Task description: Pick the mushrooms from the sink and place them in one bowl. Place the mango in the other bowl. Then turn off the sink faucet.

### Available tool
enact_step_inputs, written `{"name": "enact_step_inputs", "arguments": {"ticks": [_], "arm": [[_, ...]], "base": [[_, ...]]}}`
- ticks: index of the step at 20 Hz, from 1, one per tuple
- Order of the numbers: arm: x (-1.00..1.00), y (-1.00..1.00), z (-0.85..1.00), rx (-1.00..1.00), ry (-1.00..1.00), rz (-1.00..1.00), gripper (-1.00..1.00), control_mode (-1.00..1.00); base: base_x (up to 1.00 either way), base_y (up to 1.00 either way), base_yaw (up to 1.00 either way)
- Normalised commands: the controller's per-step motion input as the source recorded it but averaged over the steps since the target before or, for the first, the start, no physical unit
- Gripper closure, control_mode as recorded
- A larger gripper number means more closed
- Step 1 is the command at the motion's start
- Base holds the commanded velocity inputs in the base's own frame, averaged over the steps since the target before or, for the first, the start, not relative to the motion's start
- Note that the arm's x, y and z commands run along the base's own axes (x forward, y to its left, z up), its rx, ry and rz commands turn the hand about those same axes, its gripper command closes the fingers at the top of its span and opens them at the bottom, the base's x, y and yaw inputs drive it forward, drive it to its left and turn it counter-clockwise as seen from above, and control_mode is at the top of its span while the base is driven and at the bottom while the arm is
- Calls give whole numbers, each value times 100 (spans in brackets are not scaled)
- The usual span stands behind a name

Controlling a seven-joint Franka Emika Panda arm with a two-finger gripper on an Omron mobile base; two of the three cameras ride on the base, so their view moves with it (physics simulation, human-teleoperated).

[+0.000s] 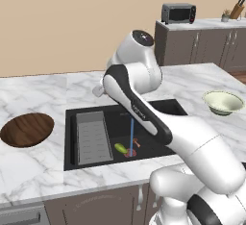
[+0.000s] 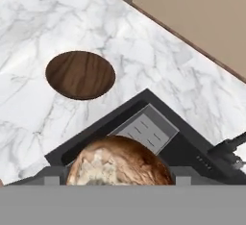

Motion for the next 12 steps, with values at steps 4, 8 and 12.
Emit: {"name": "enact_step_inputs", "arguments": {"ticks": [4,8,12], "arm": [[35,75,-37,0,12,8,100,-100],[34,67,-51,-1,14,3,100,-100],[27,52,-51,-1,14,2,100,-100]], "base": [[0,0,0],[0,0,0],[0,0,0]]}}
